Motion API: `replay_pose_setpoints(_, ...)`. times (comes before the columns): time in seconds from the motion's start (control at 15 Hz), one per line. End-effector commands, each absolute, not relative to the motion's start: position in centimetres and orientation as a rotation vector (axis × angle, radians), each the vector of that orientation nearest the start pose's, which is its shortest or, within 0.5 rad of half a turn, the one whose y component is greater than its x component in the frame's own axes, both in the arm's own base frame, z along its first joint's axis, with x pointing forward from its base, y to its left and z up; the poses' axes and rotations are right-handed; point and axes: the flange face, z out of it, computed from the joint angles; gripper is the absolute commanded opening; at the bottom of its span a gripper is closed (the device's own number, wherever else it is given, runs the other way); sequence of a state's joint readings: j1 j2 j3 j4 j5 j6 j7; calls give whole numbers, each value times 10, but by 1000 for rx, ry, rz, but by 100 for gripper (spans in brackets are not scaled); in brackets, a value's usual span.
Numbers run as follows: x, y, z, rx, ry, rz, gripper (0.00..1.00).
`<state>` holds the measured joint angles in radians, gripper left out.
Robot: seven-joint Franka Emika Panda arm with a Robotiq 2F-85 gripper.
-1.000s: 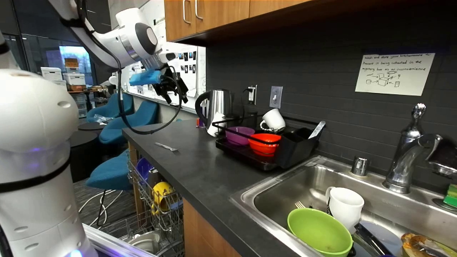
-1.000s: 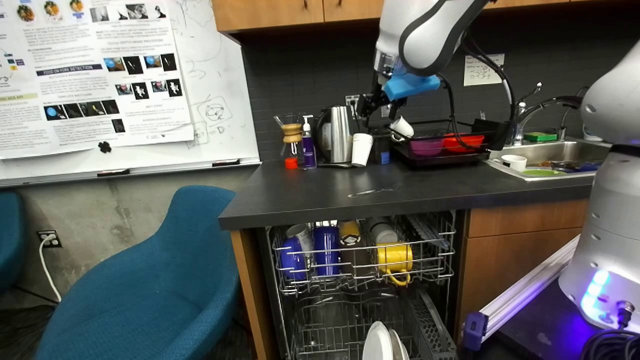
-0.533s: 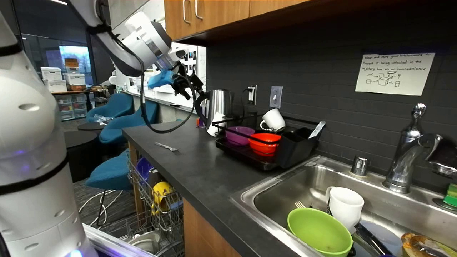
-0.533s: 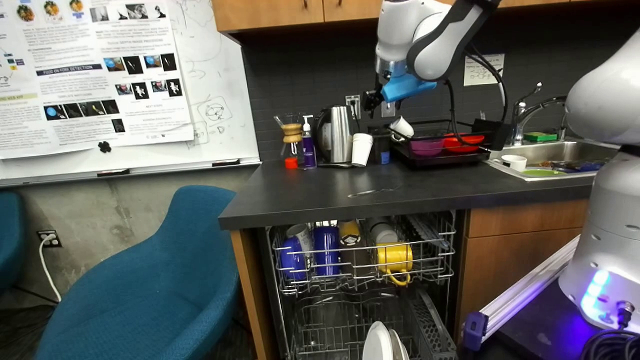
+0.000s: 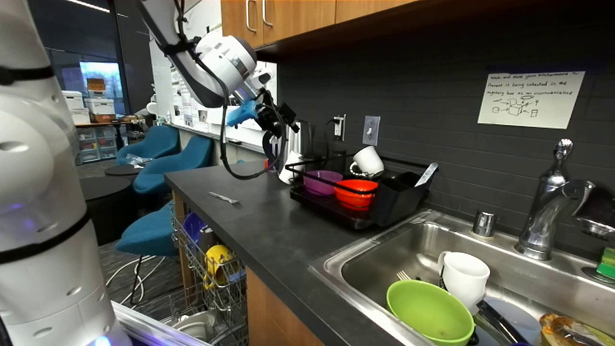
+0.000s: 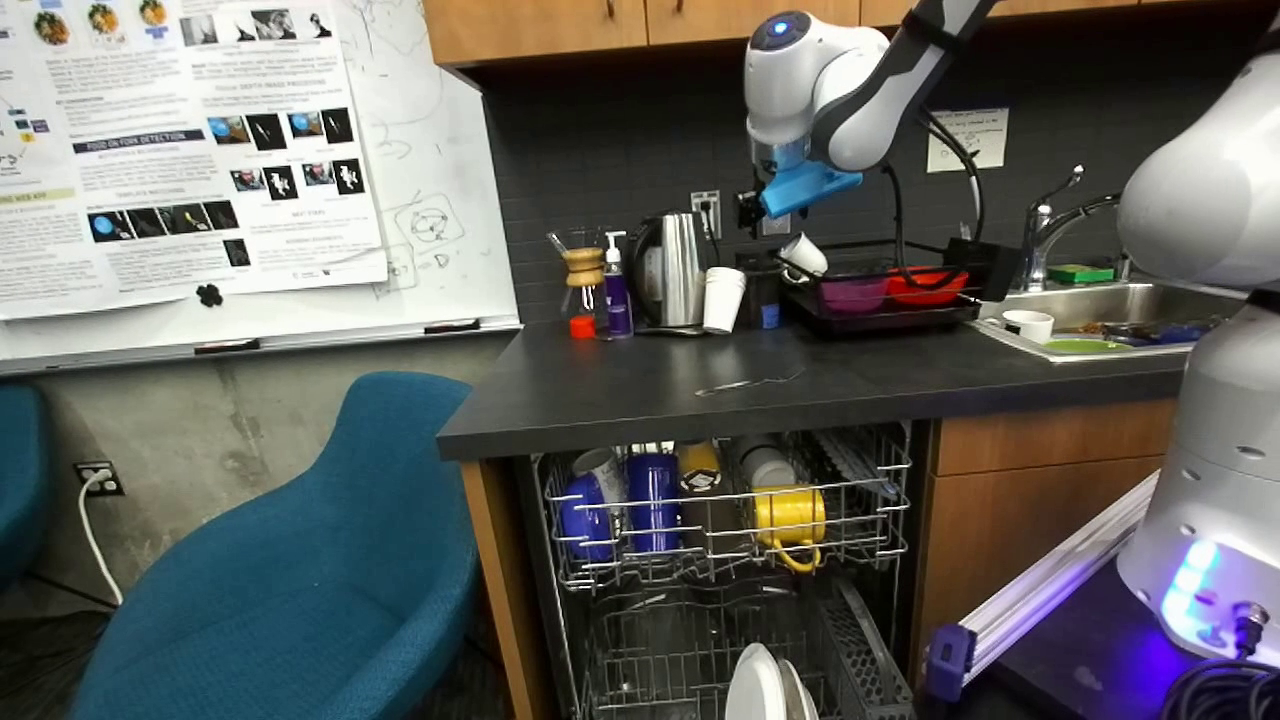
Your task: Flip the switch
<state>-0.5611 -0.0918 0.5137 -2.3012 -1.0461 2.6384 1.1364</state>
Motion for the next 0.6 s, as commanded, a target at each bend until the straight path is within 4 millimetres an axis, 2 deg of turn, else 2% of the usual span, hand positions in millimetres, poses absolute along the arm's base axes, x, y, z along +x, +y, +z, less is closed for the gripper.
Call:
replay_pose_setpoints(0.0,559,-19,414,-3361,569,-1215,100)
replay_pose_setpoints(0.2,575,-39,417,-3409,532,-1230,100)
replay_pose_setpoints(0.4,587,-65,424,-3380,643,-1249,100)
replay_pose_setpoints(0.53,593,-79,419,-3362,716,-1220,100)
